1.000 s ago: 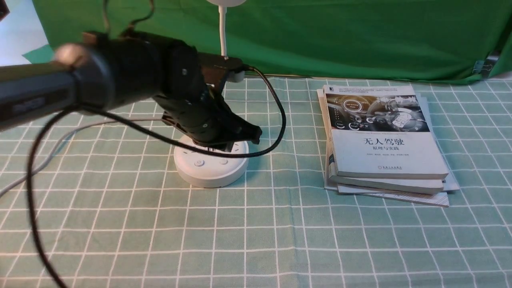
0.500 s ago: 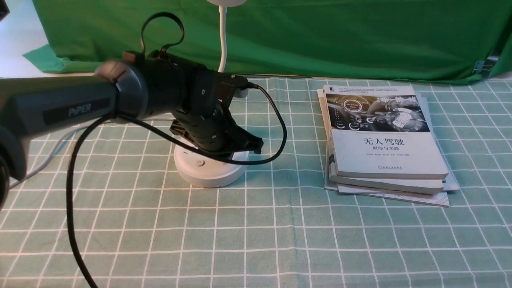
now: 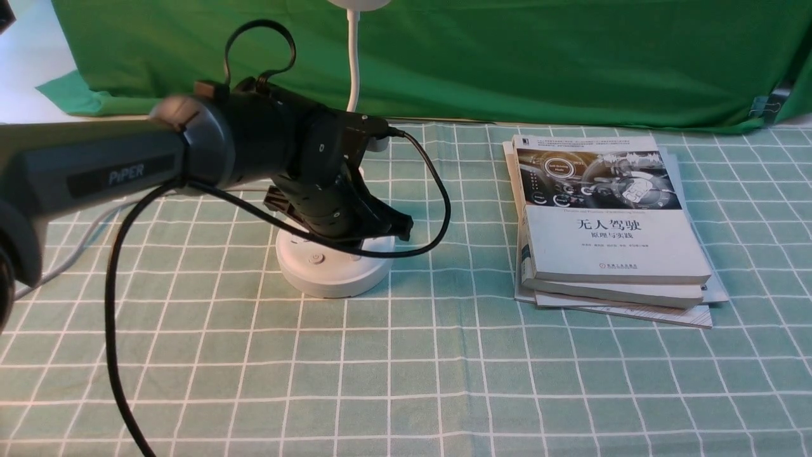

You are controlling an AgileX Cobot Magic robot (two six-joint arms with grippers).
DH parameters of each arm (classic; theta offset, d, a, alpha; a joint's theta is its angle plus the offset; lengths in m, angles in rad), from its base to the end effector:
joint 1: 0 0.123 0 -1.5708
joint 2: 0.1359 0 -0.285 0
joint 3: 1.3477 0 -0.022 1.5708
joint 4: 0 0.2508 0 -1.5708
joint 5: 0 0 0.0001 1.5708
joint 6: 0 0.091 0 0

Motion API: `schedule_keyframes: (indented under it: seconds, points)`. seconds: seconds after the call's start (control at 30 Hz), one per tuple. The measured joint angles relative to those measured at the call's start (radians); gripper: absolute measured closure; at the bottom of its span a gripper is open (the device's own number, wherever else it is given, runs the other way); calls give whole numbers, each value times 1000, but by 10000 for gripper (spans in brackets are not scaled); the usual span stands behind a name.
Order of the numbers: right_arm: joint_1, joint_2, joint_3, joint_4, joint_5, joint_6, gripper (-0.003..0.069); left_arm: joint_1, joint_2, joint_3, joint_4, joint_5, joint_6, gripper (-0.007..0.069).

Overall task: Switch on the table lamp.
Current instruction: 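Press the power button on the lamp base to turn the lamp on with the left gripper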

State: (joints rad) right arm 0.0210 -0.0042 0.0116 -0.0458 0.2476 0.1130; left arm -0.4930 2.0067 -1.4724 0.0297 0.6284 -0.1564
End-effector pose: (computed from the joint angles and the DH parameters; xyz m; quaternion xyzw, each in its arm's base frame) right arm 0.0554 0.0001 0.1871 0.0218 0.7635 0.0246 0.6450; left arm 0.3822 -0.2036 0.1940 0.1718 0.9541 -0.0674 0.2359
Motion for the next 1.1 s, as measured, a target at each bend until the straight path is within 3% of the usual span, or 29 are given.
schedule_keyframes:
  seconds: [1.1]
  points:
    - [0,0,0,0,0,0,421,0,85,-75,-17,134,-24,603]
